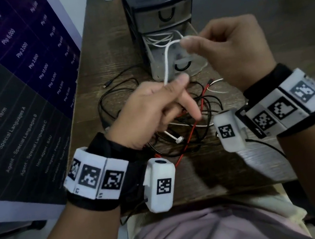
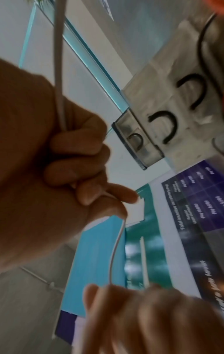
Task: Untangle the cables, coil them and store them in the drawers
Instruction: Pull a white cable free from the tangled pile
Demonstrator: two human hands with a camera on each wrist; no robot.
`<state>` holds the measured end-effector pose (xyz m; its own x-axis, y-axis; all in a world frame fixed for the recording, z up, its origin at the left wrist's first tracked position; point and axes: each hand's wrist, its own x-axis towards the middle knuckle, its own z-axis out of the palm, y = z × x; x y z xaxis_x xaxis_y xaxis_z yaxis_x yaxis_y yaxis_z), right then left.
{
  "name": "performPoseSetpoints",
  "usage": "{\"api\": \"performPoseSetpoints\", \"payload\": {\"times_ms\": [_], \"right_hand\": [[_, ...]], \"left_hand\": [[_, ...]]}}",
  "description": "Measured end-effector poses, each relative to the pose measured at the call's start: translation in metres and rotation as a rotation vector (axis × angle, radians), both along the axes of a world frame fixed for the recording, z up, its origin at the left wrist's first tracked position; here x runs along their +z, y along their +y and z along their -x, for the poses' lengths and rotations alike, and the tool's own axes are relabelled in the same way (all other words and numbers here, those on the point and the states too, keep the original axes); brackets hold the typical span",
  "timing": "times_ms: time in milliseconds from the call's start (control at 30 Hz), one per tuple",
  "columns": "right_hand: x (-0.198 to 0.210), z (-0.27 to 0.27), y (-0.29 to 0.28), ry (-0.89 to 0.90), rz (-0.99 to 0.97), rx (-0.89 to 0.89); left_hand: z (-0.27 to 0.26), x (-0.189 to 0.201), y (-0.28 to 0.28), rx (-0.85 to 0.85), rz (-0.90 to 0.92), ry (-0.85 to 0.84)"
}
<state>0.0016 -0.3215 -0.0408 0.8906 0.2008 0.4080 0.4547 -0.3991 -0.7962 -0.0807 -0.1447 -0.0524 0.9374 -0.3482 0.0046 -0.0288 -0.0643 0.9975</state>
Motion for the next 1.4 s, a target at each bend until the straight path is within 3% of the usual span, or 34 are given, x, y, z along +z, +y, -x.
{"api": "performPoseSetpoints", "payload": {"times_ms": [100,200,433,533,667,733,867,1067,1300,1400], "right_hand": [[-0.013,0.01,0.006,0.154,0.245,0.133],[-0.03,0.024,0.02,0.093,0.252,0.226],[-0.034,0.049,0.03,0.115,0.356,0.407],[-0.022,0.054,0.028,0.156,0.384,0.484],[0.003,0.062,0.025,0.195,0.266,0.55],[0.013,0.06,0.022,0.17,0.164,0.515],[0.022,0.051,0.013,0.055,0.034,0.453],[0.015,0.041,0.012,0.009,-0.037,0.283],[0.013,0.029,0.015,-0.013,-0.199,0.149],[0.003,0.025,0.022,0.007,-0.156,0.109]], "left_hand": [[-0.006,0.012,0.009,0.12,0.245,-0.035],[-0.012,0.019,0.013,0.17,0.455,-0.096],[-0.019,0.016,0.021,0.316,0.632,-0.097],[-0.024,0.011,0.027,0.468,0.431,-0.159],[-0.023,-0.004,0.021,0.564,-0.125,-0.259],[-0.022,-0.015,0.018,0.511,-0.248,-0.243],[-0.02,-0.019,0.017,0.415,-0.283,-0.15],[-0.013,-0.004,0.01,0.337,-0.3,-0.157],[-0.003,0.002,0.001,0.128,0.155,-0.034],[0.0,0.011,-0.002,0.045,0.312,-0.013]]}}
